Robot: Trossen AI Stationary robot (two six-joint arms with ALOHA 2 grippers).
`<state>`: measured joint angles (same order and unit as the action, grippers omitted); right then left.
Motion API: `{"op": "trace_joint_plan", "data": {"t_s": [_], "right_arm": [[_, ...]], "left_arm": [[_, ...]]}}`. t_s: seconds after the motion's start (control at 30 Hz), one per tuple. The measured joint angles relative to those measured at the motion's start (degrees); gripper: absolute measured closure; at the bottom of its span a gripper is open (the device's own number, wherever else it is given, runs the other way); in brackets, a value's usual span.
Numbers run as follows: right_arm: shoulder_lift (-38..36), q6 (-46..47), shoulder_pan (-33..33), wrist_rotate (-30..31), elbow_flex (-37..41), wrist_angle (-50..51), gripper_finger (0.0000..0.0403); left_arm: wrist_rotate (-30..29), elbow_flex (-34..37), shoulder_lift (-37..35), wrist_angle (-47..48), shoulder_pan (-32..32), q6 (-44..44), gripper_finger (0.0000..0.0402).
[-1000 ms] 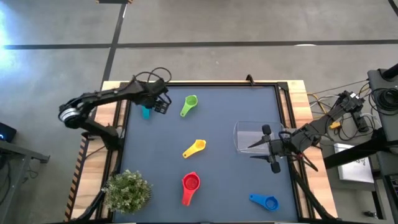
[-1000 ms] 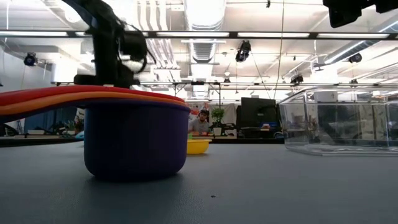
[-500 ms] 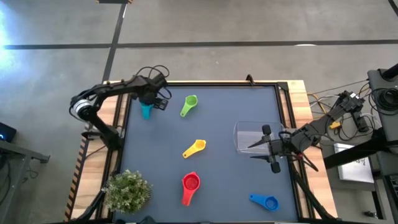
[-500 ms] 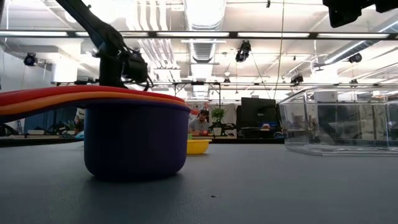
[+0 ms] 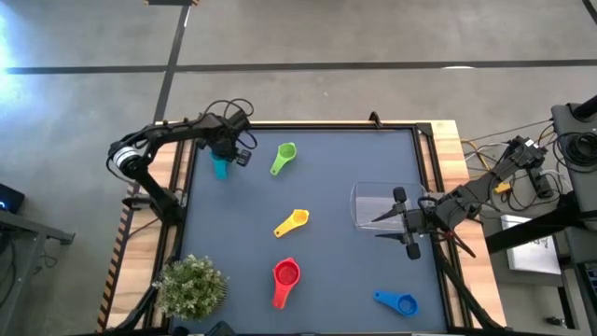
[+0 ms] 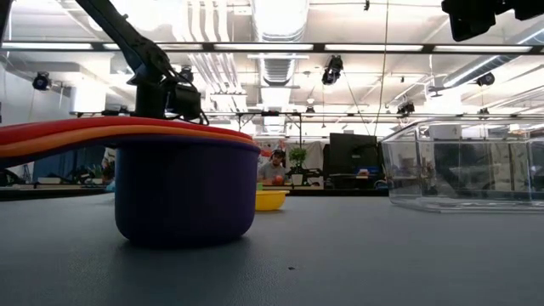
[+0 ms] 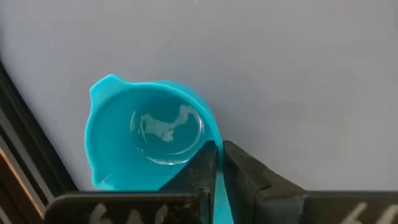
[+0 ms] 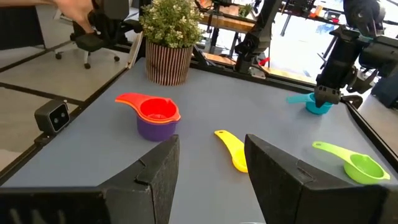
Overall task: Nest measuring cups in basket
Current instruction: Stack the light blue measuring cup on top of the red measuring cup
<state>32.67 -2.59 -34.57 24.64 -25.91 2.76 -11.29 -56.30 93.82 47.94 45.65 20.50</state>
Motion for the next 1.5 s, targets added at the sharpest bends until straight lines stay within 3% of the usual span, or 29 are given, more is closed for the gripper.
{"op": "trace_joint_plan", "data": {"t_s": [0.2,0.37,0.53,0.8,0.97,1.13,1.33,1.5], "right_arm": [[0.00,-0.13,0.00,0.03,0.00,-0.01,0.0232],[0.00,-1.11,0.00,1.54,0.00,-0.02,0.0232],[-0.21,-1.99,0.00,2.56,0.00,-0.04,0.0232],[-4.70,-4.45,0.00,2.57,0.00,-0.04,0.0232],[-9.24,-4.58,0.00,2.58,0.00,-0.04,0.0232],[-11.99,-5.62,0.00,2.57,0.00,0.06,0.0232],[-12.85,-6.21,0.00,2.58,-0.02,0.75,0.0232],[-12.81,-5.98,-0.02,2.56,-0.04,1.99,0.0232]], "left_arm": [[0.61,0.40,-1.27,3.22,-0.88,-1.01,0.0399],[3.19,0.14,-8.22,8.28,-5.61,-0.26,0.0400],[6.44,0.12,-18.24,9.94,-17.71,6.30,0.0401],[3.43,0.10,-26.35,8.13,-41.99,24.01,0.0401],[1.23,0.10,-25.44,1.11,-52.77,31.21,0.0401],[0.83,0.02,-21.54,-7.42,-58.33,33.31,0.0401],[1.18,-5.22,-14.28,-6.21,-60.52,34.20,0.0401],[1.80,-15.72,-6.61,-0.18,-62.12,32.40,0.0401]]}}
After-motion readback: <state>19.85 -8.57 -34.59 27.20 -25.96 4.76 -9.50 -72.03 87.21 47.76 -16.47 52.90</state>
